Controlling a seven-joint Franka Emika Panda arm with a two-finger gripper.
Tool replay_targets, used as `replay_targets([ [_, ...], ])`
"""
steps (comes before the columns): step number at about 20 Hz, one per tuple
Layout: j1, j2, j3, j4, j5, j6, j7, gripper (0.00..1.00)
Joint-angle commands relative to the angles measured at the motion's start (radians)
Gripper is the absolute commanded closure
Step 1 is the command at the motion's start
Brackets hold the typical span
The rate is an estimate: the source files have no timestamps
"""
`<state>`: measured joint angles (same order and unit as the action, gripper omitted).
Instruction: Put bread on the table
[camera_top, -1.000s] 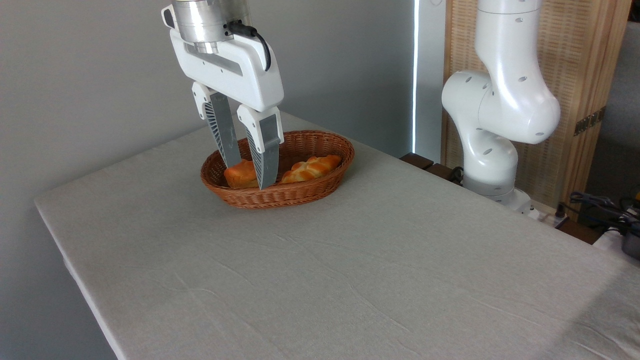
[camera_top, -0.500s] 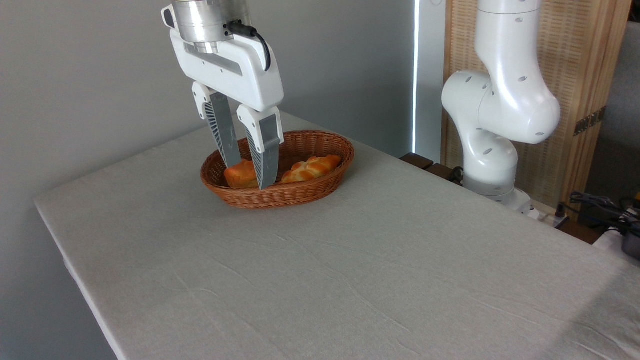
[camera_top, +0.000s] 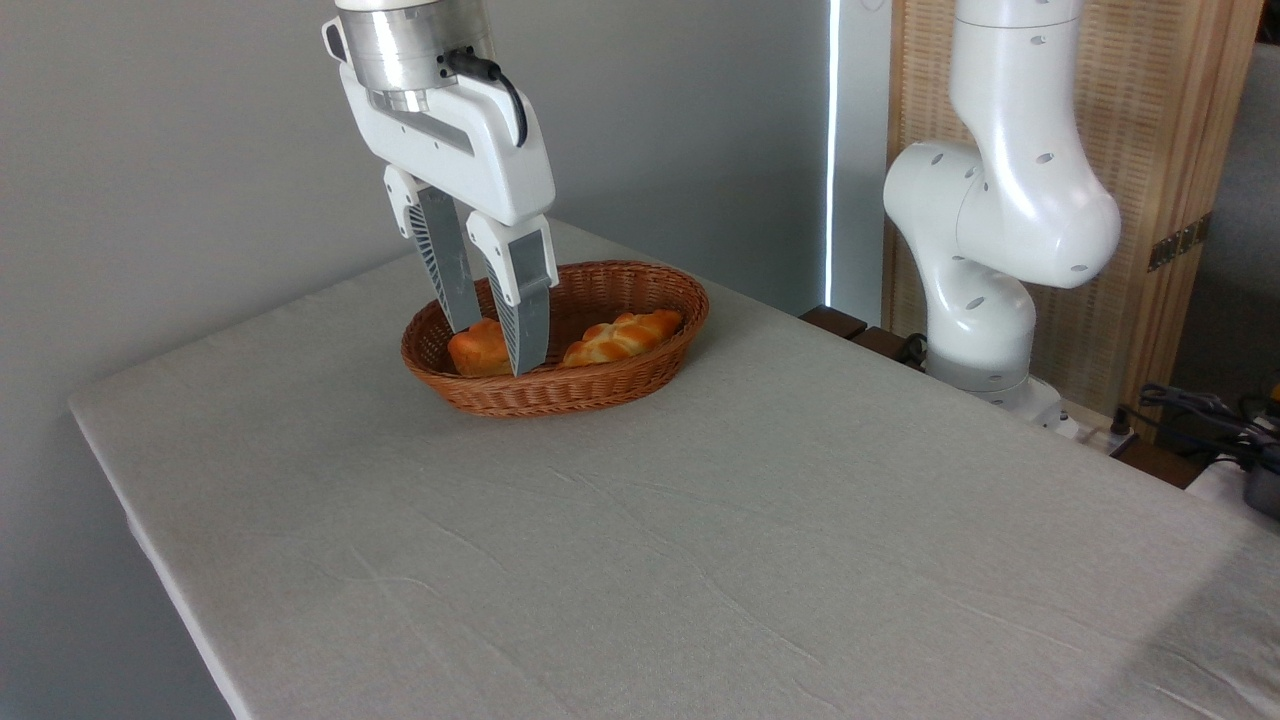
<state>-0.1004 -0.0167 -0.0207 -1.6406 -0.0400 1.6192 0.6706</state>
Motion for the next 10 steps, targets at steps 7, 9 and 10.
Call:
replay_targets([
  [7,-0.126,-0.118,-0.030,-0.226,-0.018,0.122,0.015,0.00],
  [9,-0.185,-0.147,-0.031,-0.299,-0.018,0.180,0.017,0.00],
  [10,-0.218,-0.155,-0.031,-0.338,-0.018,0.197,0.020,0.00],
])
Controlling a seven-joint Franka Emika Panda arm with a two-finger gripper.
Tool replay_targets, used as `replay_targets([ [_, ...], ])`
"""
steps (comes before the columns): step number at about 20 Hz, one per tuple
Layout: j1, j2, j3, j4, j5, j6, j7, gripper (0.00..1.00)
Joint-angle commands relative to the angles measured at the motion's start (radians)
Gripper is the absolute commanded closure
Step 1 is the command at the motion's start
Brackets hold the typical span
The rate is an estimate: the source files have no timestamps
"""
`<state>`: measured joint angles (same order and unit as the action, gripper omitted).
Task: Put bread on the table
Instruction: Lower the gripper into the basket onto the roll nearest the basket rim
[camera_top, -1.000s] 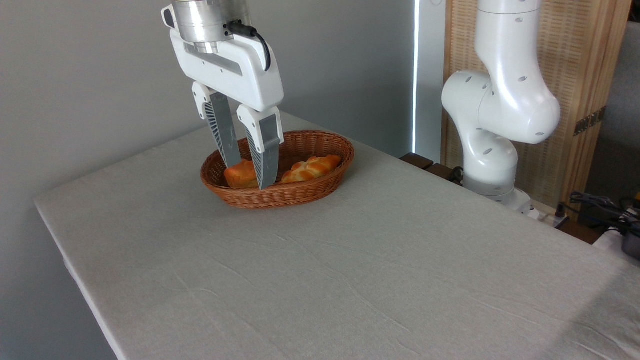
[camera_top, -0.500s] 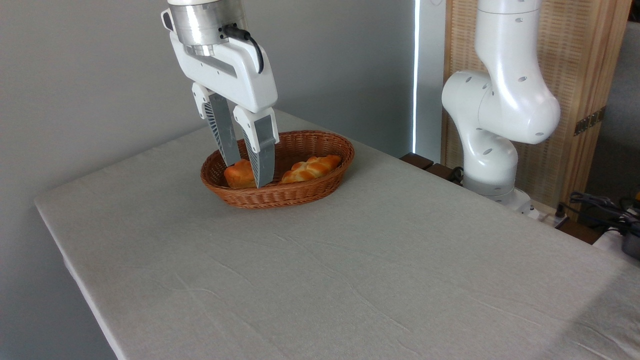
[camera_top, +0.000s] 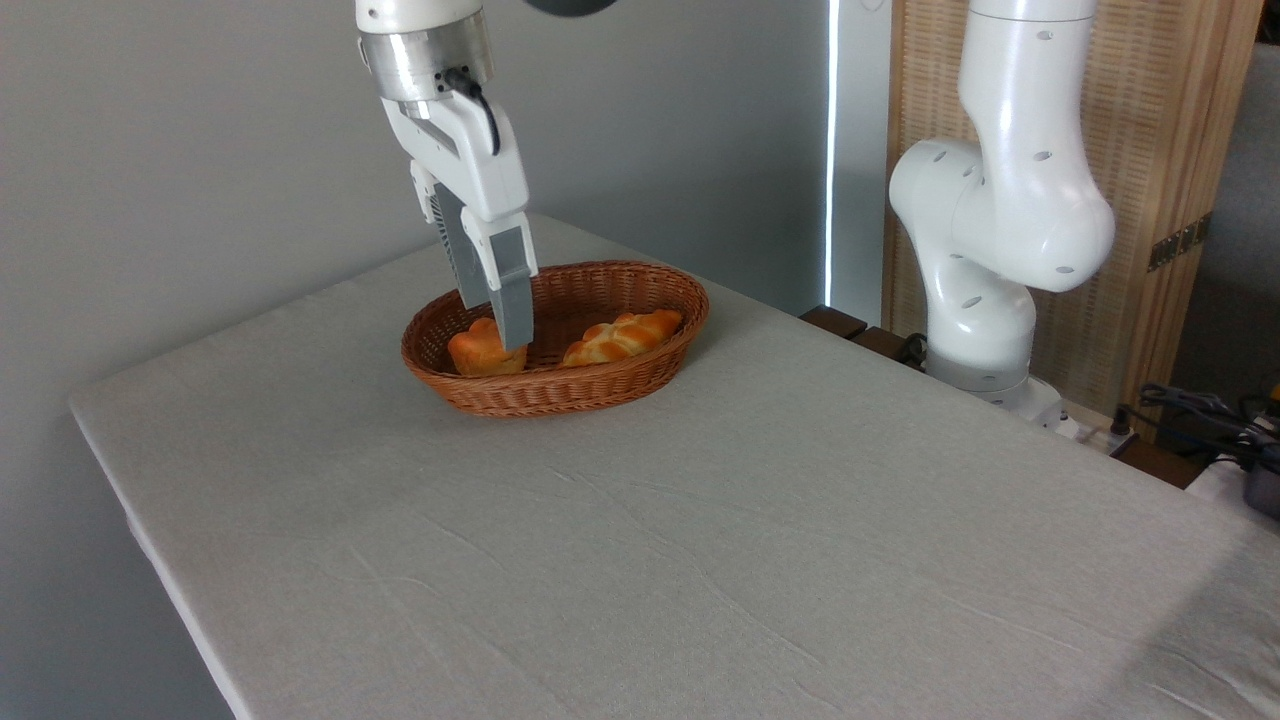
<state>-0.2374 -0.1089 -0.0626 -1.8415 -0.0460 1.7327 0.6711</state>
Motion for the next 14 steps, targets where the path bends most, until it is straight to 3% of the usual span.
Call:
replay_targets([
  [1,-0.126,-0.063,0.010,-0.169,-0.012,0.102,0.021,0.00],
  [4,-0.207,-0.069,0.007,-0.254,-0.012,0.217,0.050,0.00],
  [7,-0.234,-0.075,0.001,-0.277,-0.017,0.272,0.071,0.00],
  [10,-0.255,-0.074,0.003,-0.283,-0.130,0.294,0.117,0.00],
  [12,-0.255,-0.074,0.003,-0.291,-0.175,0.307,0.122,0.00],
  [14,-0.261,-0.074,0.003,-0.294,-0.189,0.326,0.122,0.00],
])
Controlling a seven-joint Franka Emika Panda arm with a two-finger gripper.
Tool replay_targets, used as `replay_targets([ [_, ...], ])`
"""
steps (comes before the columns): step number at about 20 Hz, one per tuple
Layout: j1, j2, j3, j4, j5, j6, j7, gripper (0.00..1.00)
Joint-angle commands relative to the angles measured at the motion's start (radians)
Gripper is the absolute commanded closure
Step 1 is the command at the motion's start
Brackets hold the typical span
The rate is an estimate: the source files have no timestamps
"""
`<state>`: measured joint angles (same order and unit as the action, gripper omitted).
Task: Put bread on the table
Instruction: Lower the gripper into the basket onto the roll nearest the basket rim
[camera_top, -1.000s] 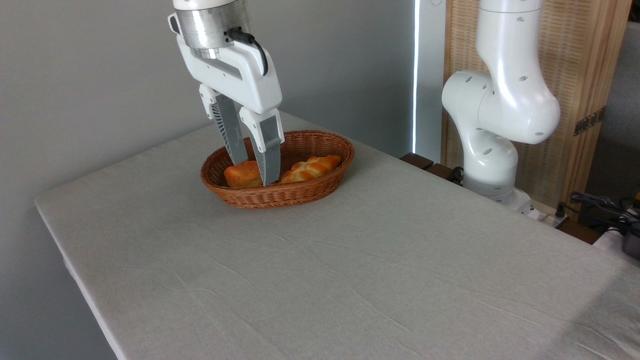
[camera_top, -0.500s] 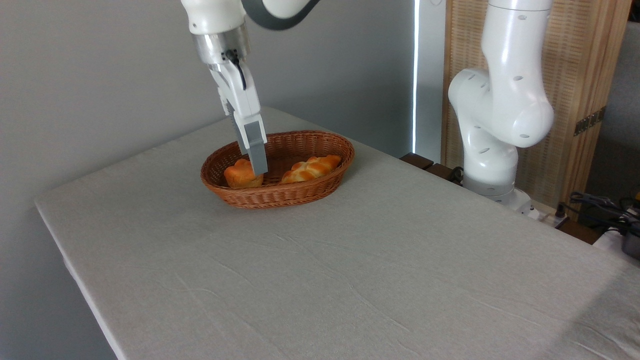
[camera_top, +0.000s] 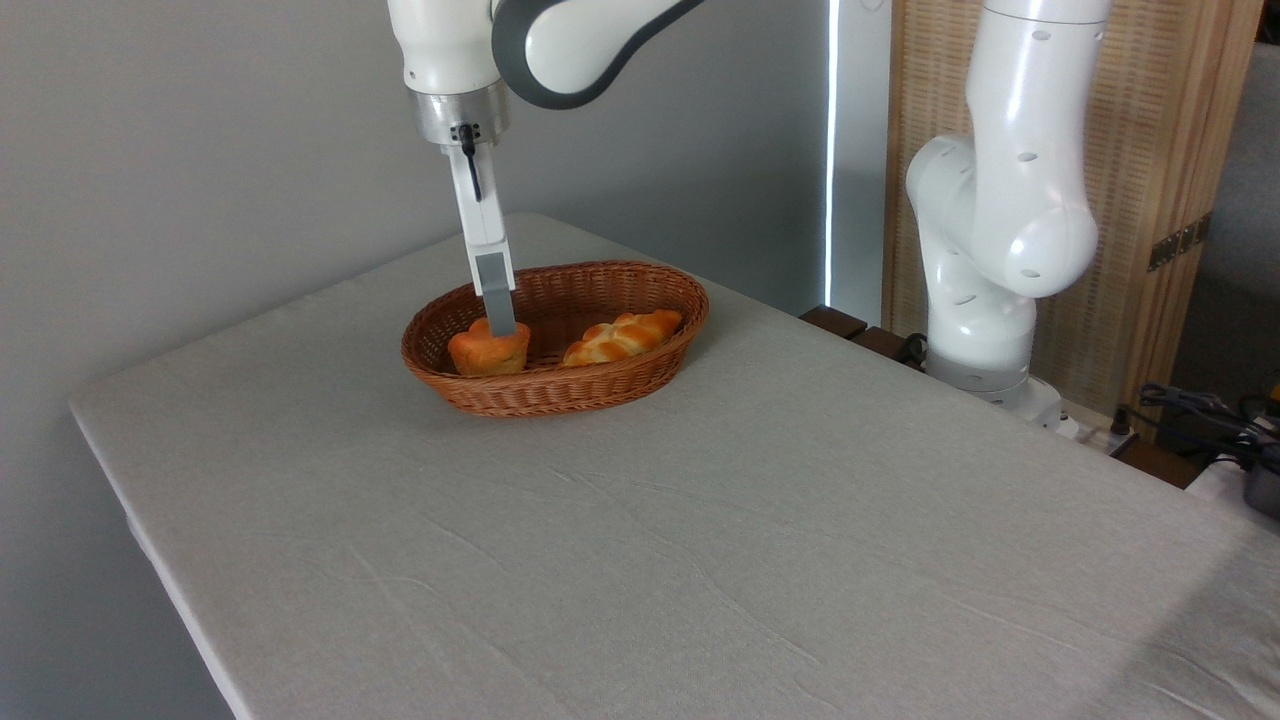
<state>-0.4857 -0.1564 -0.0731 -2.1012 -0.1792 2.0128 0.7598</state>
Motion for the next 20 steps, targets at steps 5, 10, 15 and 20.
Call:
replay_targets([
  [5,-0.043,-0.022,0.012,-0.092,-0.056,0.138,0.035,0.00],
  [10,-0.068,-0.017,0.012,-0.134,-0.052,0.204,0.035,0.00],
  [15,-0.068,-0.008,0.012,-0.135,-0.040,0.207,0.041,0.00],
  [20,-0.074,-0.005,0.012,-0.143,0.006,0.248,0.043,0.00],
])
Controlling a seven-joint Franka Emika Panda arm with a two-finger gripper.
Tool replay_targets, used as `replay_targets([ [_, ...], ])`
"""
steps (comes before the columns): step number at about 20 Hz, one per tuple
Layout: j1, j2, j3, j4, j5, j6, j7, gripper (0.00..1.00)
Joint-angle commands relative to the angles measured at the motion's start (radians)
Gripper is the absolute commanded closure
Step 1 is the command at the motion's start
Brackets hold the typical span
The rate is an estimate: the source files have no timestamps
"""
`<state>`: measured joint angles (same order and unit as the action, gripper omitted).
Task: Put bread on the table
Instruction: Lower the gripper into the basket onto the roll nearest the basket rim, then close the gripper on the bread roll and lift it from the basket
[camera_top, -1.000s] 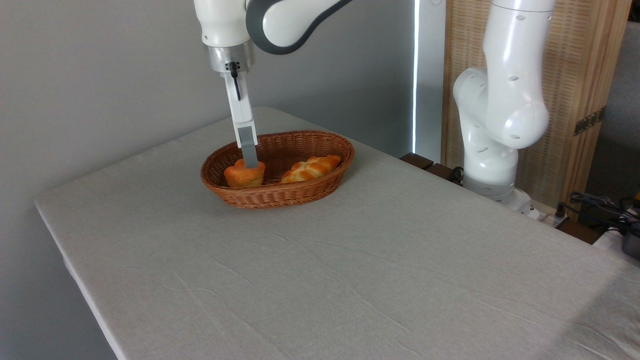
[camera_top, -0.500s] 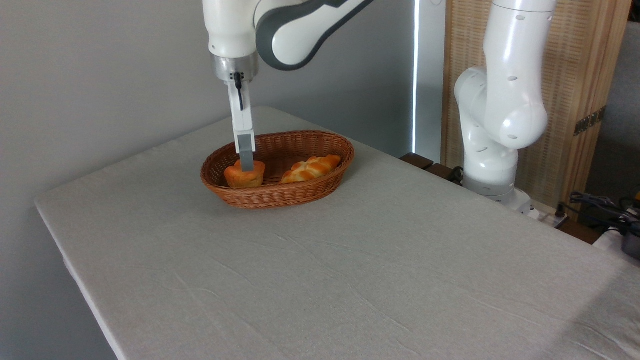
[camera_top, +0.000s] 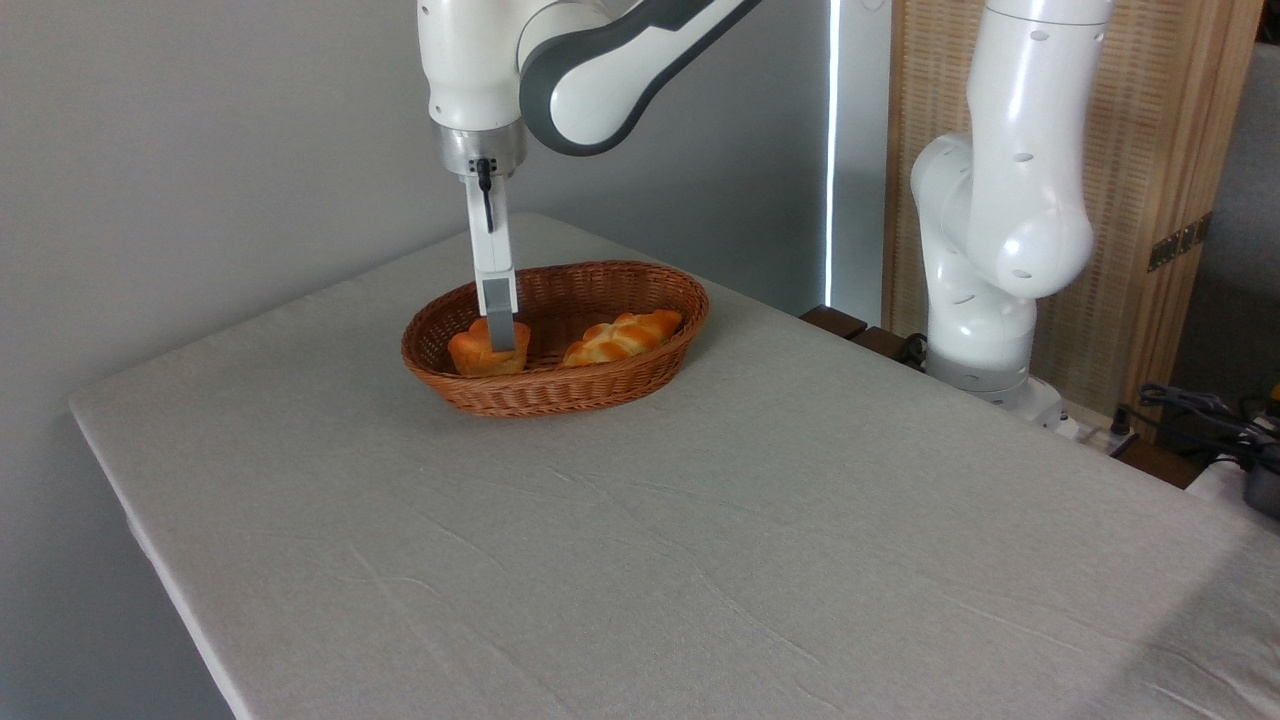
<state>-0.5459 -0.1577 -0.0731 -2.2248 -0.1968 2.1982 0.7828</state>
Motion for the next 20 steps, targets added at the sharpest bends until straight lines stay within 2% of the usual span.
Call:
replay_targets([
  [1,-0.014,-0.003,0.012,-0.035,0.023,0.096,0.018,0.00],
  [10,-0.028,0.017,0.012,-0.065,0.023,0.175,0.016,0.00],
  [11,-0.028,0.017,0.012,-0.067,0.023,0.178,0.016,0.08],
  [12,-0.028,0.018,0.012,-0.065,0.023,0.178,0.016,0.24],
  [14,-0.028,0.018,0.012,-0.067,0.023,0.178,0.016,0.38],
  [15,-0.028,0.017,0.012,-0.065,0.023,0.178,0.015,0.50],
  [17,-0.028,0.017,0.012,-0.065,0.023,0.178,0.015,0.58],
  [20,-0.028,0.018,0.012,-0.065,0.023,0.178,0.015,0.58],
])
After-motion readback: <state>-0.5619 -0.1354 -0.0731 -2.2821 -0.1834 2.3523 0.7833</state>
